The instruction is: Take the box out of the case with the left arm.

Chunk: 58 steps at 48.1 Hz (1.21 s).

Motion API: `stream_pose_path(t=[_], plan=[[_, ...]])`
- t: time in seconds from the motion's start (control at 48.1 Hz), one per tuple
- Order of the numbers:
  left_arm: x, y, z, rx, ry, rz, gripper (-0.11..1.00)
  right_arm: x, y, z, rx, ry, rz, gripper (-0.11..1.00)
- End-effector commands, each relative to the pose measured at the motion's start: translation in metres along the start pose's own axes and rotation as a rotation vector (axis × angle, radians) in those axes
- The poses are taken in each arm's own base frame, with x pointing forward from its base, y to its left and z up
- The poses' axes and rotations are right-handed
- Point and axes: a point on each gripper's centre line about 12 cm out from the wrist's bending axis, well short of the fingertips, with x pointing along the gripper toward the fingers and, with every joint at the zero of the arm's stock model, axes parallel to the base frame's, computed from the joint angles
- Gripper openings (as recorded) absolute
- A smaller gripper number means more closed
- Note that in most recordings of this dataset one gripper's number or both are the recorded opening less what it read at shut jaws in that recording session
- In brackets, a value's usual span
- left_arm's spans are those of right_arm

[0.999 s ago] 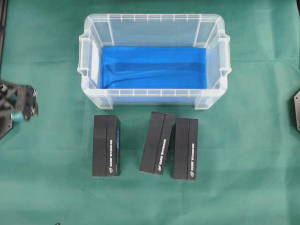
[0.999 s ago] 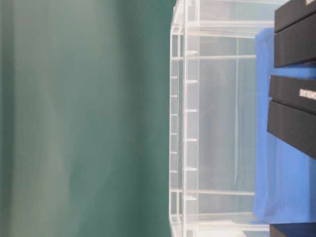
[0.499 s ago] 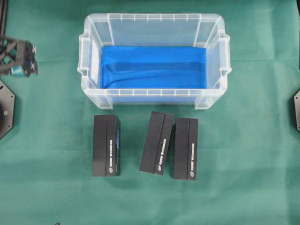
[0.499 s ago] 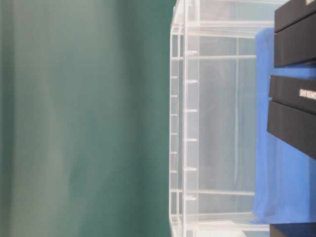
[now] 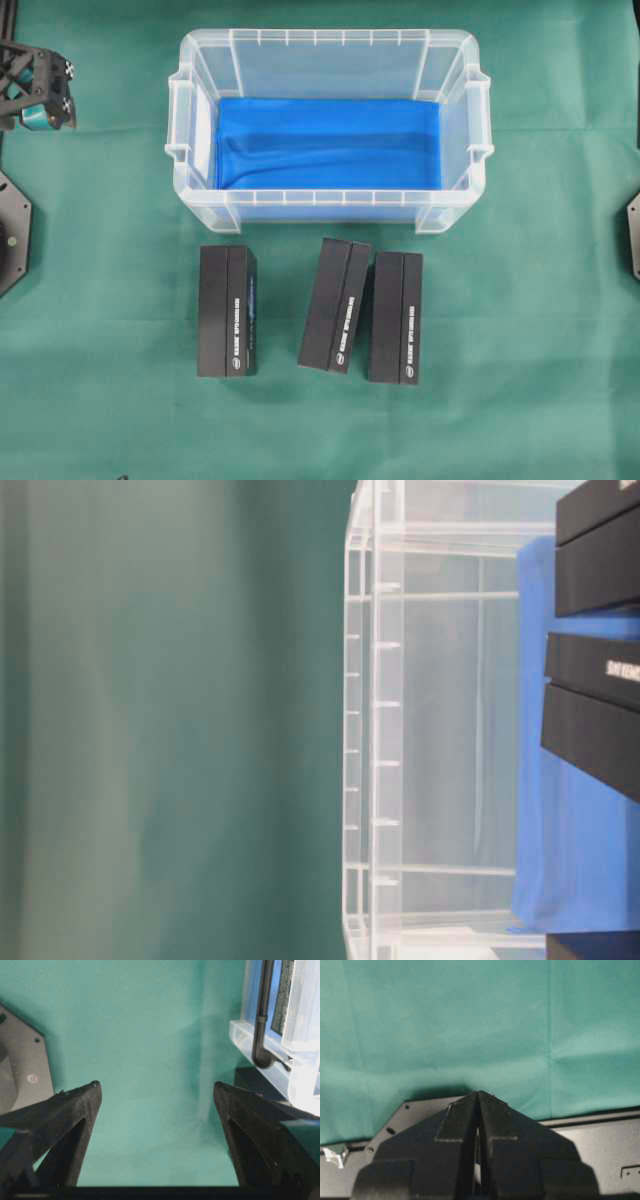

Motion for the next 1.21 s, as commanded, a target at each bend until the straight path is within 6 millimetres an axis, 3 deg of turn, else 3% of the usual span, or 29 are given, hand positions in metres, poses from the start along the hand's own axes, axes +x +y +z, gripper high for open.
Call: stream_pose_path(t=[0.0,0.291,0.645,1.186], plan=[[-0.007,-0.004,0.003,-0.008,-0.009,-0.027,0.91,-0.002,0.000,0.001,0.004,-0.008,0.000,0.00],[-0.007,-0.007,0.003,-0.015,-0.011,-0.053,0.91,0.000,-0.001,-0.003,0.003,0.025,-0.007,0.00],[-0.008,-0.014,0.007,-0.008,-0.037,-0.113,0.91,0.017,-0.002,-0.020,-0.010,0.149,-0.033,0.00],[-0.008,-0.014,0.007,-0.001,-0.036,-0.115,0.91,0.018,-0.002,-0.021,-0.009,0.151,-0.032,0.00]])
